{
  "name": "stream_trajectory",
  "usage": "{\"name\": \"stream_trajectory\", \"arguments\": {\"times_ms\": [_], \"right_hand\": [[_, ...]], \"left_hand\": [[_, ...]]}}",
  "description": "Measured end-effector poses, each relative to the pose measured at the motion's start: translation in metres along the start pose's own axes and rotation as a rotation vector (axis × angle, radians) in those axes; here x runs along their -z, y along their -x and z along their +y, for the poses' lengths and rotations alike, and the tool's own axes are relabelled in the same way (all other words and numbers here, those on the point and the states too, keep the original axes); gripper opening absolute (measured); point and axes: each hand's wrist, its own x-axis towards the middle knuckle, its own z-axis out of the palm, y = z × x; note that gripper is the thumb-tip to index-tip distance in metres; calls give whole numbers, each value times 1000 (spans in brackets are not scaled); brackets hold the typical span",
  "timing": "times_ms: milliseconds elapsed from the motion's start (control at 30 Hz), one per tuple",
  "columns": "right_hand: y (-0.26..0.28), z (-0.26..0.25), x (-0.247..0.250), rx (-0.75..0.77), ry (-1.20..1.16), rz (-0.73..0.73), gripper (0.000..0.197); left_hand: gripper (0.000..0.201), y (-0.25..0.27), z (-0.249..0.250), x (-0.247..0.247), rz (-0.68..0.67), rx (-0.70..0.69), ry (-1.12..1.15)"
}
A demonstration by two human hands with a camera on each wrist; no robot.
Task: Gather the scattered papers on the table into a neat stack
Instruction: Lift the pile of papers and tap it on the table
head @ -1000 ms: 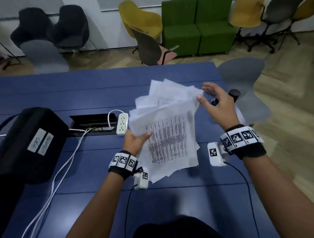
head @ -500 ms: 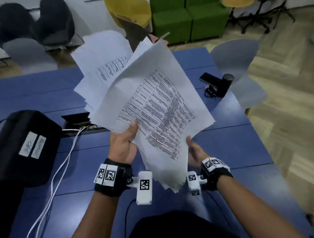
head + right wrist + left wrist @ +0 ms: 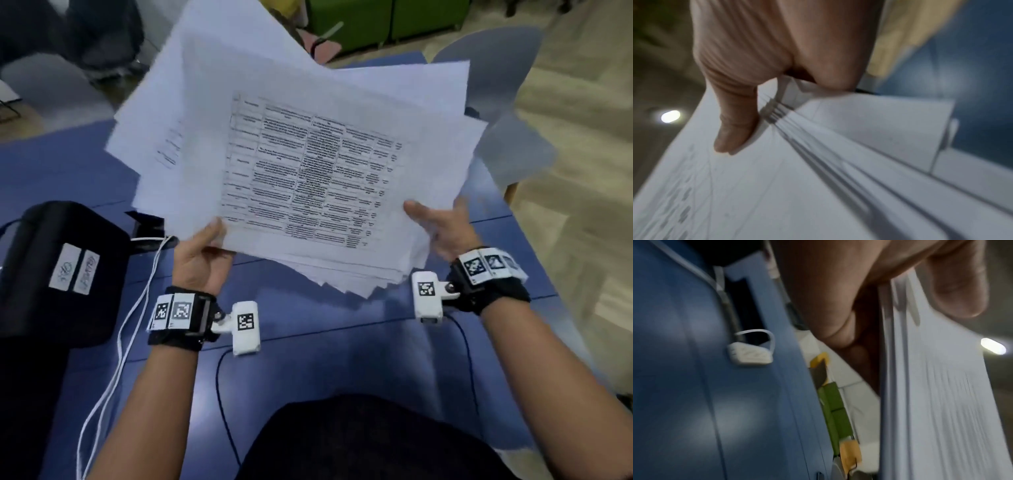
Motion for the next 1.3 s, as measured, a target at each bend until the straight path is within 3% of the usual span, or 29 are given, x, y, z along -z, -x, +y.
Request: {"name": "stream_trajectory", "arguments": {"times_ms": [100, 167, 233, 267, 333, 367, 433, 500, 533, 600, 667, 767, 867, 900, 967, 1033, 1100, 1200, 1300], "right_hand": [[-9, -44, 18, 88, 97, -7, 72], [-7, -58, 27, 63, 218, -89, 68], [-6, -60, 36, 2, 390, -170, 60], [-6, -58, 42, -39, 437, -187, 61], [-8, -52, 54, -111, 465, -201, 78], [-10, -48, 60, -132, 481, -183, 89], [-15, -41, 72, -173, 497, -146, 102], [-19, -31, 82, -251, 543, -102, 108], [-19, -25, 85, -292, 567, -62, 108], [-21, -2, 102, -354, 585, 3, 106], [-17, 23, 116, -444, 625, 32, 103], [1, 66, 138, -565, 682, 89, 77], [32, 108, 156, -589, 711, 132, 89], [40, 117, 158, -563, 721, 144, 87], [57, 115, 150, -538, 675, 186, 52], [61, 112, 151, -532, 677, 186, 33], [64, 109, 152, -532, 700, 151, 38], [66, 107, 154, -627, 717, 57, 78], [67, 107, 148, -669, 760, -9, 51]], "left_hand": [[78, -10, -4, 38, 11, 67, 188], [73, -13, -14, 49, -17, 116, 168], [82, -11, -25, 50, 16, 205, 79], [86, -10, -29, 46, 50, 239, 7], [70, -11, -37, 44, 43, 207, -76], [72, -12, -41, 41, 71, 178, -82], [91, -18, -48, 49, 268, 186, -35], [92, -15, -52, 55, 290, 270, 53], [85, -13, -52, 56, 245, 373, 62], [52, -13, -61, 56, 195, 508, -106], [33, -13, -77, 56, 248, 593, -368], [38, -2, -114, 85, 297, 693, -496], [31, 28, -132, 99, 304, 848, -589], [46, 35, -136, 101, 314, 826, -533], [74, 39, -142, 113, 320, 826, -353], [79, 32, -142, 122, 331, 789, -334], [72, 24, -139, 129, 293, 779, -440], [70, 13, -140, 131, 150, 845, -721], [73, 5, -151, 139, 28, 866, -1033]]}}
